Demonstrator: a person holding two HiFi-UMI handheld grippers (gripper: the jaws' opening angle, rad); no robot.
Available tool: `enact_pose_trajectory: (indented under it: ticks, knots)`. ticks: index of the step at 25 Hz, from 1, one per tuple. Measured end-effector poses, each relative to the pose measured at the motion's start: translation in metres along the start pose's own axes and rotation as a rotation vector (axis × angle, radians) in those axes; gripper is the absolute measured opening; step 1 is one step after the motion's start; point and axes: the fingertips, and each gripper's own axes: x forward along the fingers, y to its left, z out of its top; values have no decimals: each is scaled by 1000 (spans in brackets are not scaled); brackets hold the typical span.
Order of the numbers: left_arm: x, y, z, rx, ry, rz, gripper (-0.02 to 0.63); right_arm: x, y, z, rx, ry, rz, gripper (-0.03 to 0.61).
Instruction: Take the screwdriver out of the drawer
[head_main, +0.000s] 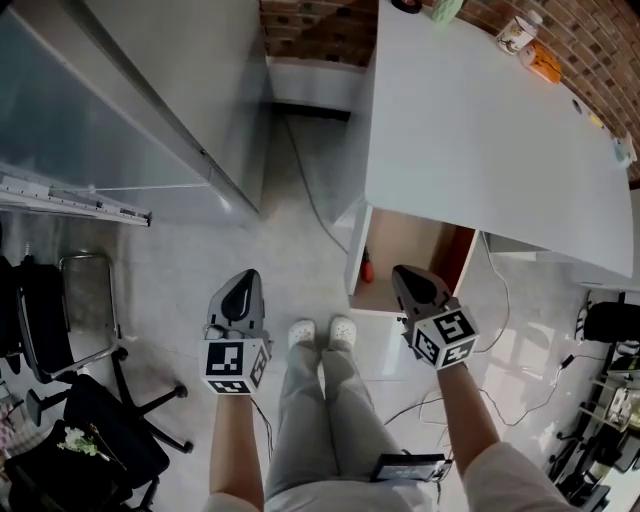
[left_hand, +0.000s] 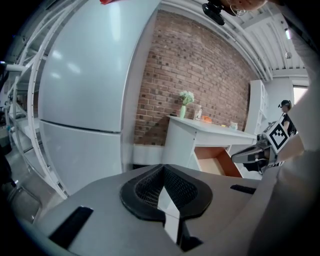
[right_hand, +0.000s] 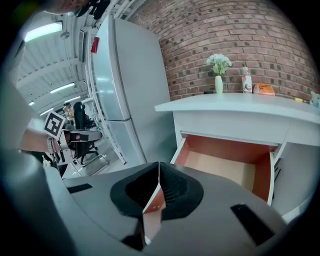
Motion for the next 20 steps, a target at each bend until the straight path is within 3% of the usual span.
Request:
enact_pose_trajectory:
  ticks: [9,20]
  knots:
    - [20,-1,-43,-1,59,-42,9,45,-19,-57,123,97,-36,21]
    - [17,8,-64,-34,105,-13,9,70,-29,-80,139,199,-86,23]
